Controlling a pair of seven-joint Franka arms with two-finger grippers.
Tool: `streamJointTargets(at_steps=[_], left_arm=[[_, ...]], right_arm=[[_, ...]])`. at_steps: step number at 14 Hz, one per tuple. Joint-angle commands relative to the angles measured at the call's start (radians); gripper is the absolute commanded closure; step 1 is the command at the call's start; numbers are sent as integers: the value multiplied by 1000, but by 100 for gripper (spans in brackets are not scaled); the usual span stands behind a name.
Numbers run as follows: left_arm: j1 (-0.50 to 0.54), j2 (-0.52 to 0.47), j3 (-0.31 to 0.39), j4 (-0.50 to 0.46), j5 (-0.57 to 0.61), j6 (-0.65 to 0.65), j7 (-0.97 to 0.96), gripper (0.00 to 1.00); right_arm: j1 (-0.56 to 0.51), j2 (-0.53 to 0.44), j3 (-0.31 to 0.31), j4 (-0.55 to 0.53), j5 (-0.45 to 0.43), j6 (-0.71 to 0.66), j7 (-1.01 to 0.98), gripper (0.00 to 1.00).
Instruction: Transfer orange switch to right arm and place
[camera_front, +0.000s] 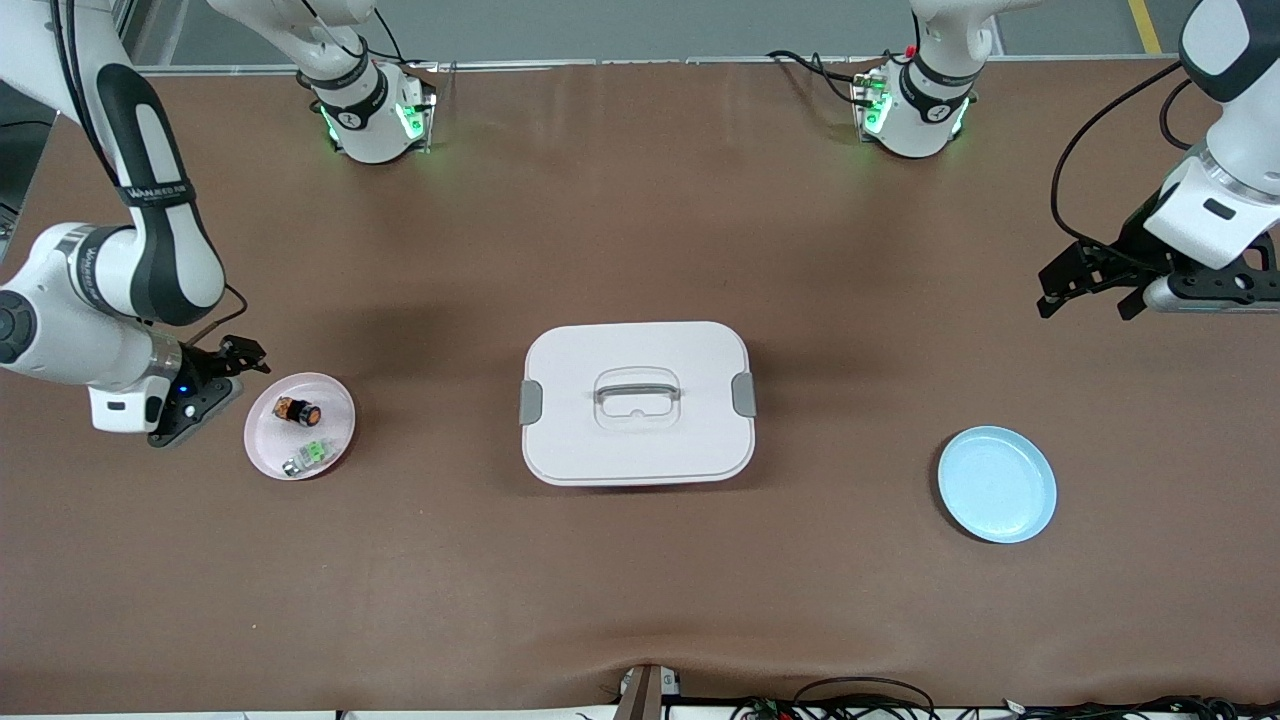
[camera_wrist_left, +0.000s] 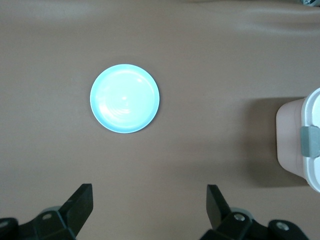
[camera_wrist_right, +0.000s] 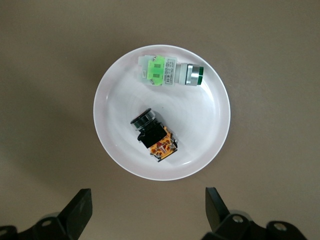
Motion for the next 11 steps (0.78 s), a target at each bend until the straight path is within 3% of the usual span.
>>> streamJointTargets(at_steps=[1, 4, 11], left_arm=[[11, 31, -4, 44, -11, -6, 4, 0], [-26, 52, 0, 53, 4, -6, 4, 0], [-224, 54, 195, 53, 19, -6, 4, 0]], right_arm=[[-11, -4, 11, 64, 13, -74, 137, 0], [-14, -5, 11, 154, 13, -180, 343, 0], [-10, 11, 11, 389, 16, -353, 924, 0]])
